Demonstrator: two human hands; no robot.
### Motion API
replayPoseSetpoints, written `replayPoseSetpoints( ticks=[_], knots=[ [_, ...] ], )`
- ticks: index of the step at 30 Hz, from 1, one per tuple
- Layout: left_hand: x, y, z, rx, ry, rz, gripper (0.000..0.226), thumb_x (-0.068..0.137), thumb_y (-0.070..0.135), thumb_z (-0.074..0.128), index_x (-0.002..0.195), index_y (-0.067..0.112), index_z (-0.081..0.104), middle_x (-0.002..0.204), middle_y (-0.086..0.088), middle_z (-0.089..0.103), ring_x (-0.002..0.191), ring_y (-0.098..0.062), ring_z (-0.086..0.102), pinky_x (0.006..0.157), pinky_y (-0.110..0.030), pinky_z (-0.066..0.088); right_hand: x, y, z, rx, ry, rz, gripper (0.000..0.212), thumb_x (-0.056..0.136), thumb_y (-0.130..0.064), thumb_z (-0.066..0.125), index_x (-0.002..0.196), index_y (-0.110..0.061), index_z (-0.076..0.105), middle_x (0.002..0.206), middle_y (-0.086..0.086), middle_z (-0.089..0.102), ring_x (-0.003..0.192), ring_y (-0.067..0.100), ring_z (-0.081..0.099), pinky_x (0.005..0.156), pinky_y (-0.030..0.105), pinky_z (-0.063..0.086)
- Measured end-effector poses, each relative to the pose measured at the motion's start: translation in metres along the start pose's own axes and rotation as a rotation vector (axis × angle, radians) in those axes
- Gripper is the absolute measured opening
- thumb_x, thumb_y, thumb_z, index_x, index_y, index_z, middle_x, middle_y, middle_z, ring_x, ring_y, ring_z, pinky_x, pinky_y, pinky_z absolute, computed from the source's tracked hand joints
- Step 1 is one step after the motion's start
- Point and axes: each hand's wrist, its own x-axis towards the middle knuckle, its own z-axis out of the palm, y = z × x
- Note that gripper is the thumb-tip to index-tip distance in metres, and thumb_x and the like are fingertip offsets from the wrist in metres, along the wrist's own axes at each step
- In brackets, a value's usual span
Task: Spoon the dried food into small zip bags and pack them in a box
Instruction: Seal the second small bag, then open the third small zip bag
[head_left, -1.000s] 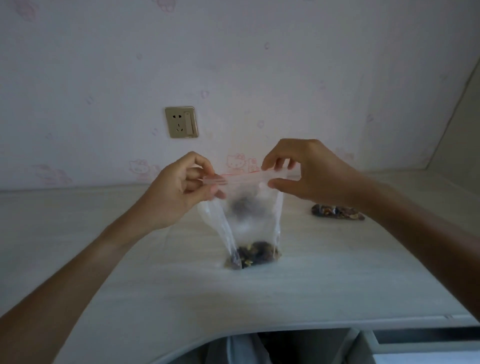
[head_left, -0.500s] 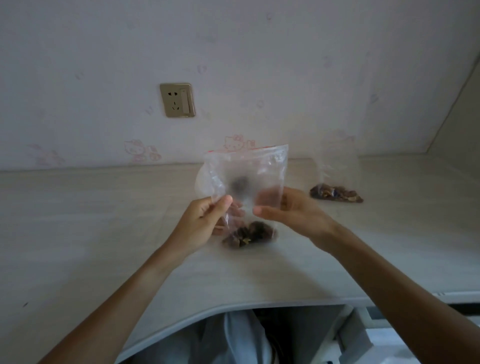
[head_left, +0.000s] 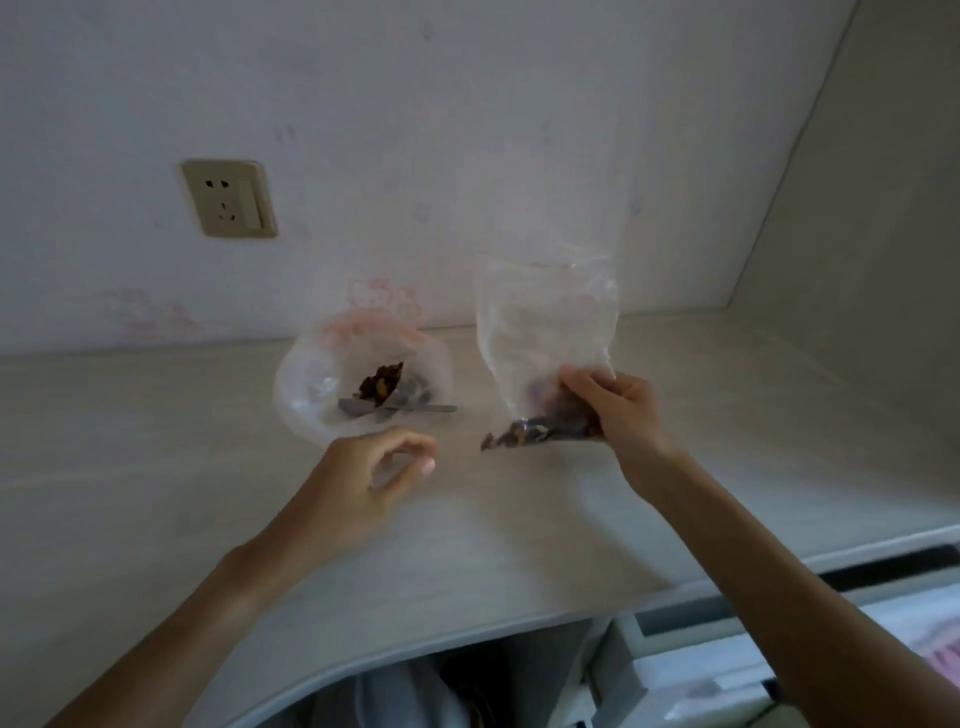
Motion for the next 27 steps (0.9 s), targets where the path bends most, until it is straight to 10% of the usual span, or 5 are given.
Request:
replayPoseSetpoints(
  ticks=[8, 19, 23, 27],
  knots=[
    [-0.010, -0.017, 0.009, 0.232, -0.046, 0.100, 0.039, 0.093, 0.059, 0.056, 0.125, 0.040, 0.067, 0.123, 0.034, 0.059, 0.119, 0.011, 0.055, 0.099, -0.011, 0.043, 0.056, 0.021, -0.049, -0.214, 0.068, -0.007, 0.023, 0.089, -0.021, 0.078, 0.069, -0.010, 0.081, 0.071, 0.007, 0.076, 0.064, 0.014, 0.066, 0.068, 0.025, 0.054],
    [-0.009, -0.017, 0.010, 0.227, -0.046, 0.113, 0.037, 0.093, 0.058, 0.056, 0.120, 0.039, 0.071, 0.125, 0.036, 0.061, 0.123, 0.009, 0.057, 0.105, -0.026, 0.050, 0.104, 0.017, -0.035, -0.349, 0.121, -0.013, 0.025, 0.082, -0.024, 0.086, 0.091, -0.002, 0.079, 0.070, 0.002, 0.073, 0.062, 0.010, 0.066, 0.065, 0.026, 0.052],
    [-0.010, -0.013, 0.009, 0.217, -0.054, 0.097, 0.034, 0.092, 0.057, 0.058, 0.121, 0.042, 0.069, 0.126, 0.037, 0.060, 0.122, 0.010, 0.058, 0.104, -0.019, 0.048, 0.097, 0.000, -0.042, -0.521, 0.359, -0.178, 0.045, 0.084, -0.032, 0.084, 0.117, -0.009, 0.067, 0.102, 0.001, 0.069, 0.090, 0.015, 0.065, 0.085, 0.029, 0.054],
    [-0.011, -0.006, 0.005, 0.158, -0.016, 0.084, 0.022, 0.095, 0.033, 0.075, 0.115, 0.038, 0.072, 0.118, 0.032, 0.067, 0.114, 0.006, 0.064, 0.098, -0.020, 0.051, 0.067, -0.015, -0.025, -0.533, 0.357, -0.413, 0.019, 0.093, -0.020, 0.071, 0.110, -0.016, 0.066, 0.098, -0.005, 0.066, 0.084, 0.005, 0.063, 0.073, 0.014, 0.048]
  ],
)
